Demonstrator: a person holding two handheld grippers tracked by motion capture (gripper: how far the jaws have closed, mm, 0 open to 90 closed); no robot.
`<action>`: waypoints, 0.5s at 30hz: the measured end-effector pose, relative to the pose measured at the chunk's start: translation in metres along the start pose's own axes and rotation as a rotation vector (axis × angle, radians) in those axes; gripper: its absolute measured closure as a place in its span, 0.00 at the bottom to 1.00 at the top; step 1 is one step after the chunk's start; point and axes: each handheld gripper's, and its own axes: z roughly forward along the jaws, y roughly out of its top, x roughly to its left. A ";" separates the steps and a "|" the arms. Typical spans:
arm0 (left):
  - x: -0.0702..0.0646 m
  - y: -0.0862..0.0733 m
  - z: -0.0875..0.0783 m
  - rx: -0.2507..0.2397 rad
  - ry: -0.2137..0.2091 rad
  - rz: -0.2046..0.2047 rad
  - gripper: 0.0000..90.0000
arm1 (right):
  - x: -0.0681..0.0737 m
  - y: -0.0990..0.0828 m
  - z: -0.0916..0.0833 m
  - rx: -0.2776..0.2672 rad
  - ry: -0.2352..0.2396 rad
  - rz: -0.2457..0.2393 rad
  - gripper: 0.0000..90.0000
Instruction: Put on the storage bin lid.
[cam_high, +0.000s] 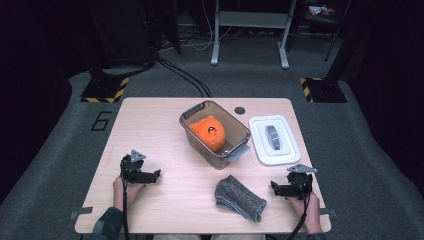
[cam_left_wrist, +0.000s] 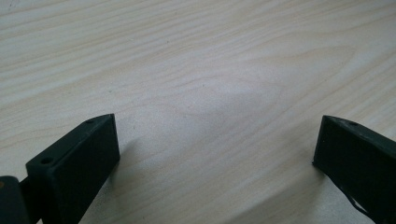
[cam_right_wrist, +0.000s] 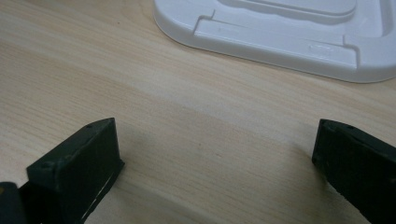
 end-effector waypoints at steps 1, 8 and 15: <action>0.000 0.000 -0.001 0.007 -0.004 0.000 0.00 | 0.000 0.000 0.000 0.003 0.002 0.002 0.00; 0.000 -0.001 -0.001 0.005 -0.008 0.014 0.00 | -0.005 0.013 -0.002 0.018 0.003 0.038 0.00; -0.001 -0.001 -0.001 0.004 -0.012 0.021 0.00 | -0.016 0.047 -0.007 -0.007 0.011 0.017 0.01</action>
